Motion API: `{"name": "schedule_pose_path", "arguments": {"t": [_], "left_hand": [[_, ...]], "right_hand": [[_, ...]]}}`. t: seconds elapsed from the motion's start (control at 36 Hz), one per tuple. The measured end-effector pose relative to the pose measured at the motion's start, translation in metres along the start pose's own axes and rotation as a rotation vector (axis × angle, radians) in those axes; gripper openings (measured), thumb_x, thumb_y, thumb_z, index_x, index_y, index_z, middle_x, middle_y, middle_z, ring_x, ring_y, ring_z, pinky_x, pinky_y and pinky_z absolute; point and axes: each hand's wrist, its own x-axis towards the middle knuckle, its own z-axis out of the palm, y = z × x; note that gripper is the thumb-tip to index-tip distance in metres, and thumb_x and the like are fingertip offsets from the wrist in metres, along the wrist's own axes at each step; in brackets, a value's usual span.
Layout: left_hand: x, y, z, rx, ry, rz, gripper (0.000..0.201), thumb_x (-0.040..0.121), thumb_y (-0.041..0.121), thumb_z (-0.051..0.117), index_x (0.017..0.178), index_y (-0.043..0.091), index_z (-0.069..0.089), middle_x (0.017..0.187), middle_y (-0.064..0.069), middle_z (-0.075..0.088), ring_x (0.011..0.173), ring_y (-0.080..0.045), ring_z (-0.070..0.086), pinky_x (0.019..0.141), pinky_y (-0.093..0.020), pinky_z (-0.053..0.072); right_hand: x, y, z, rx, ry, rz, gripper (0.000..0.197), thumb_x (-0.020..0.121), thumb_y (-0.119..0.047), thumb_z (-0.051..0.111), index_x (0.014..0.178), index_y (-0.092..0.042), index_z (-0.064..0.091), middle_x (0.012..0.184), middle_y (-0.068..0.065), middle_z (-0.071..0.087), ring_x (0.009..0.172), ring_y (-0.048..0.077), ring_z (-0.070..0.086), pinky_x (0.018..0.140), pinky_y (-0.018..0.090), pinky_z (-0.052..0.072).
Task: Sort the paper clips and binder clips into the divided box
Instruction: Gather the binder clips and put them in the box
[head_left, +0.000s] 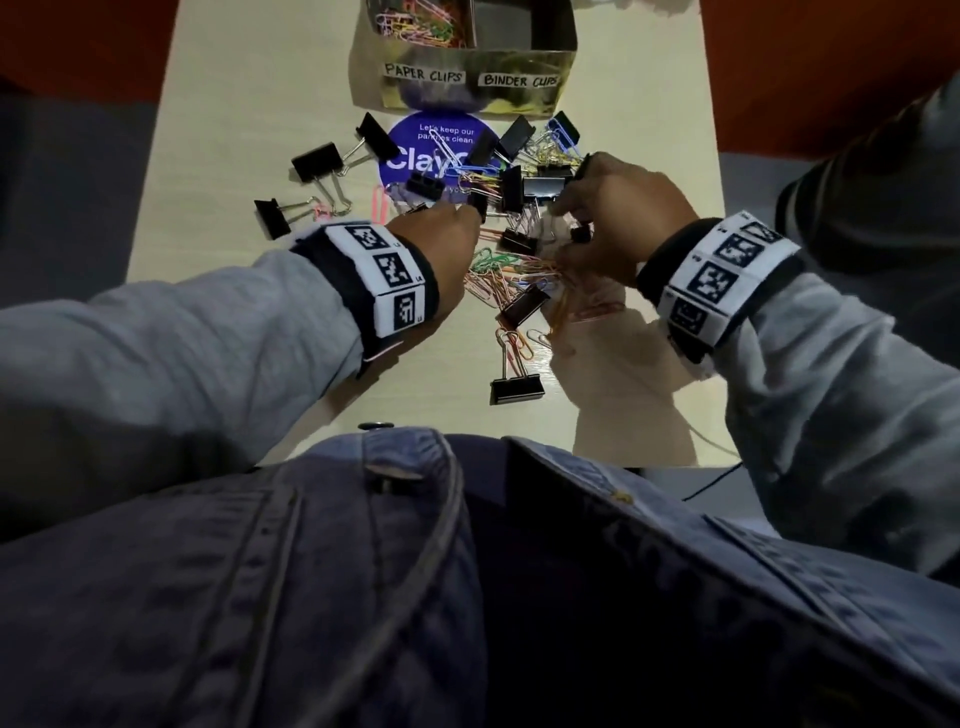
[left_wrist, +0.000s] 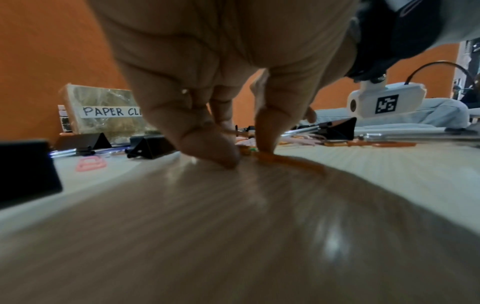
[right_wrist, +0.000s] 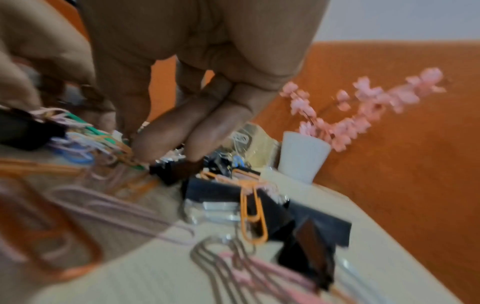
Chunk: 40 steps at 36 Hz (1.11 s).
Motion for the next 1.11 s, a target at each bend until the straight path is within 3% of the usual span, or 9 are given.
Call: {"name": "schedule_pose_path", "arguments": {"t": [0.11, 0.22, 0.33, 0.53, 0.69, 0.83, 0.92, 1.03, 1.11], "left_hand": [[-0.003, -0.001, 0.003, 0.011, 0.042, 0.016, 0.048, 0.081, 0.026, 0.069, 0.121, 0.011, 0.048, 0.129, -0.013, 0.039, 0.116, -0.035, 0.047, 0.088, -0.043, 0.044], [-0.002, 0.004, 0.004, 0.018, 0.06, 0.048, 0.049, 0.08, 0.034, 0.072, 0.12, 0.015, 0.049, 0.129, -0.012, 0.04, 0.116, -0.037, 0.045, 0.089, -0.043, 0.043], [0.003, 0.011, 0.004, 0.038, 0.056, 0.082, 0.043, 0.082, 0.029, 0.069, 0.119, 0.016, 0.051, 0.126, -0.013, 0.042, 0.113, -0.038, 0.048, 0.088, -0.042, 0.044], [0.014, 0.008, -0.002, 0.065, -0.036, 0.094, 0.036, 0.089, 0.021, 0.06, 0.122, 0.009, 0.053, 0.123, -0.014, 0.045, 0.107, -0.033, 0.053, 0.082, -0.036, 0.043], [0.014, -0.003, -0.017, -0.021, -0.078, 0.082, 0.012, 0.087, 0.008, 0.057, 0.095, 0.014, 0.05, 0.093, -0.006, 0.051, 0.084, -0.023, 0.048, 0.071, -0.029, 0.038], [0.013, -0.012, -0.022, -0.166, -0.056, 0.032, 0.015, 0.083, 0.008, 0.061, 0.089, 0.019, 0.053, 0.08, 0.004, 0.052, 0.083, -0.019, 0.051, 0.068, -0.027, 0.041], [0.011, -0.019, -0.025, -0.257, -0.017, 0.011, 0.012, 0.082, 0.008, 0.062, 0.085, 0.018, 0.057, 0.07, 0.009, 0.048, 0.079, -0.016, 0.05, 0.054, -0.022, 0.034], [0.009, -0.026, -0.034, -0.338, 0.04, -0.007, 0.012, 0.079, 0.008, 0.064, 0.084, 0.018, 0.06, 0.072, 0.006, 0.052, 0.077, -0.017, 0.051, 0.062, -0.022, 0.032], [0.012, -0.03, -0.045, -0.396, 0.062, -0.022, 0.011, 0.077, 0.011, 0.067, 0.084, 0.017, 0.061, 0.067, 0.009, 0.05, 0.077, -0.017, 0.053, 0.064, -0.021, 0.033]], "right_hand": [[-0.019, -0.005, 0.007, -0.183, -0.043, -0.096, 0.048, 0.081, -0.041, 0.067, 0.121, -0.016, 0.057, 0.12, 0.012, 0.05, 0.1, 0.036, 0.058, 0.073, 0.038, 0.047], [-0.024, -0.013, 0.016, -0.176, -0.106, -0.085, 0.056, 0.083, -0.043, 0.062, 0.132, -0.021, 0.049, 0.125, 0.013, 0.046, 0.102, 0.037, 0.059, 0.077, 0.04, 0.047], [-0.016, -0.022, 0.017, -0.122, -0.081, -0.107, 0.05, 0.083, -0.041, 0.061, 0.13, -0.026, 0.052, 0.123, 0.012, 0.046, 0.102, 0.035, 0.059, 0.075, 0.038, 0.046], [-0.005, -0.025, 0.017, -0.075, -0.081, -0.106, 0.041, 0.081, -0.032, 0.065, 0.119, -0.02, 0.058, 0.116, 0.009, 0.053, 0.107, 0.032, 0.056, 0.078, 0.035, 0.044], [0.004, -0.021, 0.02, -0.048, -0.094, -0.093, 0.033, 0.079, -0.028, 0.069, 0.109, -0.016, 0.062, 0.111, 0.008, 0.057, 0.104, 0.031, 0.057, 0.079, 0.036, 0.048], [0.005, -0.016, 0.004, 0.14, -0.022, 0.02, 0.017, 0.083, -0.03, 0.066, 0.085, -0.013, 0.065, 0.086, 0.009, 0.063, 0.08, 0.027, 0.056, 0.063, 0.027, 0.036], [0.008, -0.017, -0.021, 0.32, 0.061, 0.036, 0.012, 0.084, -0.023, 0.068, 0.086, -0.011, 0.067, 0.085, 0.009, 0.067, 0.08, 0.026, 0.062, 0.066, 0.033, 0.049], [0.024, -0.027, -0.059, 0.41, 0.159, -0.023, 0.011, 0.082, -0.015, 0.069, 0.076, -0.016, 0.06, 0.084, 0.009, 0.069, 0.071, 0.023, 0.066, 0.056, 0.027, 0.046], [0.049, -0.039, -0.078, 0.265, 0.192, -0.07, 0.012, 0.079, -0.014, 0.067, 0.089, -0.008, 0.064, 0.088, 0.01, 0.068, 0.079, 0.027, 0.062, 0.063, 0.03, 0.046]]}}
